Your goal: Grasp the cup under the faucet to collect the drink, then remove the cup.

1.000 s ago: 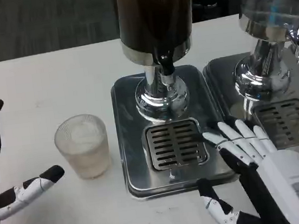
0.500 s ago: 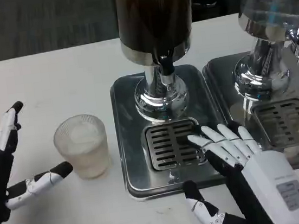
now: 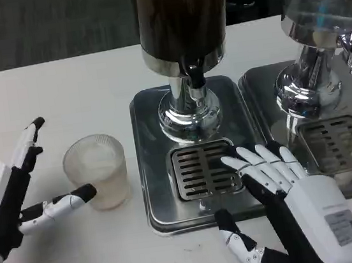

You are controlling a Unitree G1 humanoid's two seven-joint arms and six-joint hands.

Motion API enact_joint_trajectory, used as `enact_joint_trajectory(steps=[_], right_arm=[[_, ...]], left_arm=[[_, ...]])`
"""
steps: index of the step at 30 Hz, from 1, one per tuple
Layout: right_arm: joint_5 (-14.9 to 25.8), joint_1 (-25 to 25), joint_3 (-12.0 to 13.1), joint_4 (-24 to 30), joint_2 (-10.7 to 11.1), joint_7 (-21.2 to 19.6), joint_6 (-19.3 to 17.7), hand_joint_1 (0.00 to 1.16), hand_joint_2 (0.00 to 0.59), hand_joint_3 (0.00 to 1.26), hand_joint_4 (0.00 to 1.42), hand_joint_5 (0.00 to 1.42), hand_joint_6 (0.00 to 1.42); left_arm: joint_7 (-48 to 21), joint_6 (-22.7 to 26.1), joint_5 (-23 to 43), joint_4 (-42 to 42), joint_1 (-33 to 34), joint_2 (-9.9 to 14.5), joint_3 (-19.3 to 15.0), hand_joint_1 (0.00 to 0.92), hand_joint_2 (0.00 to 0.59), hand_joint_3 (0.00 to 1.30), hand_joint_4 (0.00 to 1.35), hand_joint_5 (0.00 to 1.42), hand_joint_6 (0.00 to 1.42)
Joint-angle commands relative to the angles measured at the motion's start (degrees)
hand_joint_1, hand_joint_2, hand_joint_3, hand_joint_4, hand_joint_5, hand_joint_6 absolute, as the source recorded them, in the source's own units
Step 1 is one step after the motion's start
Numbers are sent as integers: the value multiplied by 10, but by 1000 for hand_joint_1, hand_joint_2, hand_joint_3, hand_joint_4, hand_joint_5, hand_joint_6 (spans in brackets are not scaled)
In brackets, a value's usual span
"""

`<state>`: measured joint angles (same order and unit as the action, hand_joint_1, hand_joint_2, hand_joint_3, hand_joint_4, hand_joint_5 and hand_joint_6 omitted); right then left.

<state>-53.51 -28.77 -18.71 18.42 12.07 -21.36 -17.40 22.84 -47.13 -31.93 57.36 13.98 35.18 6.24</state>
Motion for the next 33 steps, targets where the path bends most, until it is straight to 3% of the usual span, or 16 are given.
enact_joint_trajectory(steps=[1,20,33], right_arm=[[1,-2,-2,-1,3,-13,-1,477,480,272,163,120,34],[-3,-12,-12,5,3,-17,1,477,480,282,184,153,47],[-1,-21,-8,9,2,-16,5,477,480,292,197,172,48]], left_arm=[[-13,-8,2,24,23,9,18,152,0,0,0,194,230],[-53,-16,18,87,73,-6,43,164,0,0,11,240,258],[-109,-16,58,108,86,-36,40,161,0,0,10,240,263]])
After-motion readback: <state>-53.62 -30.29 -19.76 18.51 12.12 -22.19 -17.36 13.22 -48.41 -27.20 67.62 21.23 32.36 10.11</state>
